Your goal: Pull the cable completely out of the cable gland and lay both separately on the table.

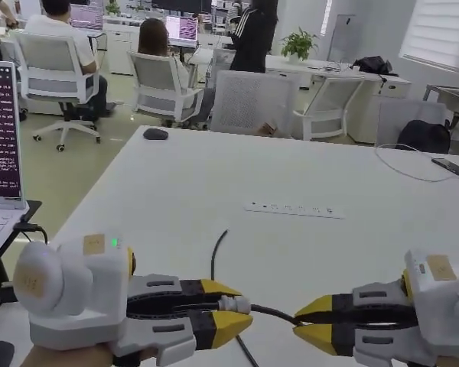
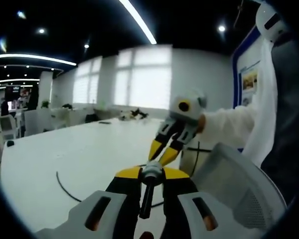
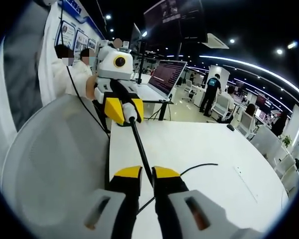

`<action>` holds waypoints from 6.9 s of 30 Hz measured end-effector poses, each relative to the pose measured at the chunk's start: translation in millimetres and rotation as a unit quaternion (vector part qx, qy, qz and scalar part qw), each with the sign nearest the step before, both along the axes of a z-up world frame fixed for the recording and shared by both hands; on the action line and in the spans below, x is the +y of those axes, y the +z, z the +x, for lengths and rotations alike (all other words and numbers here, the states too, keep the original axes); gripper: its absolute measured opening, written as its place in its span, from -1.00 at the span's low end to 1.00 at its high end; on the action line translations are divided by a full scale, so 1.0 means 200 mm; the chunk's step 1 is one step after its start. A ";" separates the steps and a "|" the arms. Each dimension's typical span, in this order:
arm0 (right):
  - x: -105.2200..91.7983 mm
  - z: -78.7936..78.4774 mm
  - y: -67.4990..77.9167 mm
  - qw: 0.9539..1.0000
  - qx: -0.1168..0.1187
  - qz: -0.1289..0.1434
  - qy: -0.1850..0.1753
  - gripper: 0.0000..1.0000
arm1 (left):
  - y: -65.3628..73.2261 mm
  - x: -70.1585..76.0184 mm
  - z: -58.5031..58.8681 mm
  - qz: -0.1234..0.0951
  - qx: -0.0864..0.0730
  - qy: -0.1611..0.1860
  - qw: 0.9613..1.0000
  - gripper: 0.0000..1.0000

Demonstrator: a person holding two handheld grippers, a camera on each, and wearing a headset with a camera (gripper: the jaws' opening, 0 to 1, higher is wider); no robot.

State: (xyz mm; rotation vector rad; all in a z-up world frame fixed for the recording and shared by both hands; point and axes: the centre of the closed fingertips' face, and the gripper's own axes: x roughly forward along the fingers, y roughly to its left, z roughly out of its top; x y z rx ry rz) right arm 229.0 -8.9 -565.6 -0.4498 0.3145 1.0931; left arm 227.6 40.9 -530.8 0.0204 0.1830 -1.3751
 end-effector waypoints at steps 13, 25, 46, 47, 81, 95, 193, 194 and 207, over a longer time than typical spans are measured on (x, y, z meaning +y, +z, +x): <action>0.17 0.01 0.05 0.999 -0.024 0.002 0.041 -0.65 | 0.00 0.00 0.00 -0.003 0.004 0.000 1.000 -0.68; 0.17 0.02 0.04 0.999 -0.024 -0.006 0.047 -0.87 | 0.00 0.01 0.00 -0.006 0.015 0.001 1.000 -0.68; -0.01 0.11 -0.07 1.000 -0.003 -0.019 -0.002 -0.89 | 0.05 0.08 0.09 -0.038 0.025 0.052 0.998 -0.68; -0.03 0.11 -0.08 1.000 -0.001 -0.022 -0.005 -0.89 | 0.05 0.08 0.10 -0.043 0.028 0.055 0.997 -0.68; 0.19 0.41 -0.62 0.991 0.109 -0.066 -0.035 -0.85 | 0.06 0.17 0.23 -0.093 0.074 0.114 0.986 -0.67; 0.38 0.41 -0.80 0.986 0.150 -0.068 -0.004 -0.84 | -0.01 0.18 0.27 -0.081 0.100 0.125 0.984 -0.67; -0.62 -0.10 -0.37 0.946 0.151 0.084 -0.273 0.09 | -0.82 0.17 0.56 0.161 0.153 0.188 0.957 -0.14; -0.62 -0.10 -0.36 0.948 0.149 0.081 -0.270 0.12 | -0.78 0.19 0.57 0.160 0.147 0.193 0.957 -0.12; -0.71 -0.11 -0.23 0.938 0.146 0.096 -0.301 0.22 | -0.26 0.54 0.31 0.110 0.147 0.218 0.959 0.19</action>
